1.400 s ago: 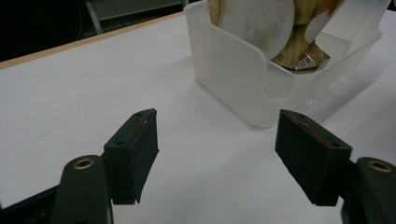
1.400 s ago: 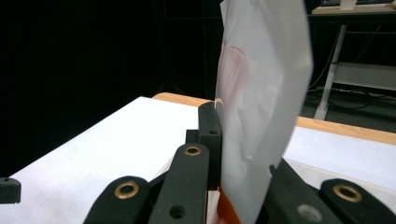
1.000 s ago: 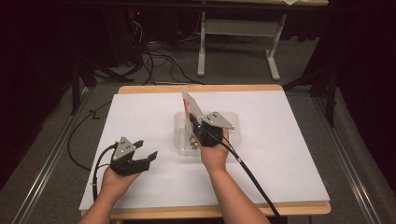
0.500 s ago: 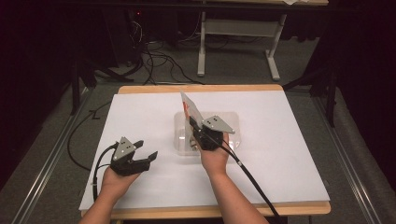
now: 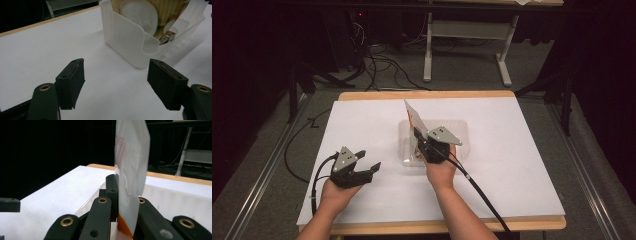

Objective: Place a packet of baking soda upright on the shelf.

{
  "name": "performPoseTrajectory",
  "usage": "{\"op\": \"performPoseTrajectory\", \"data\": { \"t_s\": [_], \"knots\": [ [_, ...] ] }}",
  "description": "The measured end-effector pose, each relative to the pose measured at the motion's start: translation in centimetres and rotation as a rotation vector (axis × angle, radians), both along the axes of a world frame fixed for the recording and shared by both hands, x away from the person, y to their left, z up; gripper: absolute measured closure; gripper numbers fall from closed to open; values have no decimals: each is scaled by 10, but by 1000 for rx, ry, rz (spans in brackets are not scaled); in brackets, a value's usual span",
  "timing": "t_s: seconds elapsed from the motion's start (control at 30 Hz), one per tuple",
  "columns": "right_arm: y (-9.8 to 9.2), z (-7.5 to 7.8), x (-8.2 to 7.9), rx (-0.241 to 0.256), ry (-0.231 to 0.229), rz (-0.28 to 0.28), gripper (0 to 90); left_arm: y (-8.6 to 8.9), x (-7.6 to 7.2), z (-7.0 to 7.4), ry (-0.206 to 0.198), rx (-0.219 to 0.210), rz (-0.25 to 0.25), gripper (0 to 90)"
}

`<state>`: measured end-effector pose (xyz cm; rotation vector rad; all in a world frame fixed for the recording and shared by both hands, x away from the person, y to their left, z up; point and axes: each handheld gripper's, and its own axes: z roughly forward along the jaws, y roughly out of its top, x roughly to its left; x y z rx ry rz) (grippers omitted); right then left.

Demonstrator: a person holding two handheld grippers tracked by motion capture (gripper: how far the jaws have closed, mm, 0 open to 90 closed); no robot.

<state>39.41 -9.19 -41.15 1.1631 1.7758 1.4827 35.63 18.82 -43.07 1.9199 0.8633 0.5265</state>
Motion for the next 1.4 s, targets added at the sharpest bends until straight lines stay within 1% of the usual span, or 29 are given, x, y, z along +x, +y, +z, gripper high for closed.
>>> {"op": "performPoseTrajectory", "data": {
  "t_s": [0.07,0.13,0.23,0.33,0.4,0.5,0.73,0.87,1.0,1.03,1.07,1.17,1.2,1.27,1.4],
  "knots": [
    [1,-2,0,-1,8,2,898,0,0,0,0,-1,0,304],
    [1,-6,0,-18,25,2,898,0,0,0,-1,0,0,304],
    [1,-14,-3,-14,33,10,898,0,0,0,-1,0,1,304],
    [1,-17,-7,-23,32,14,897,-1,0,0,1,1,0,305],
    [-1,-18,-8,-15,37,10,896,-1,0,0,1,3,1,305],
    [-3,-21,-11,-15,36,8,895,-1,0,0,1,4,1,304],
    [-6,-23,-13,-14,44,3,883,-1,0,0,-1,5,4,304],
    [-7,-21,-13,-13,50,8,849,-1,0,-1,0,6,6,304],
    [-9,-19,-13,-8,55,10,734,0,0,0,-1,5,6,304],
    [-10,-17,-13,-7,58,16,677,0,1,0,-4,3,6,304],
    [-10,-17,-12,-7,61,18,641,0,1,0,-4,3,6,304],
    [-11,-12,-12,-21,65,36,530,0,1,0,-2,2,8,303],
    [-11,-11,-12,-31,63,48,483,0,1,0,-3,3,8,303],
    [-10,-9,-12,-47,70,57,416,0,0,0,-5,4,7,303],
    [-11,-6,-16,-76,72,69,309,0,0,0,-3,4,7,303]
  ]
}}
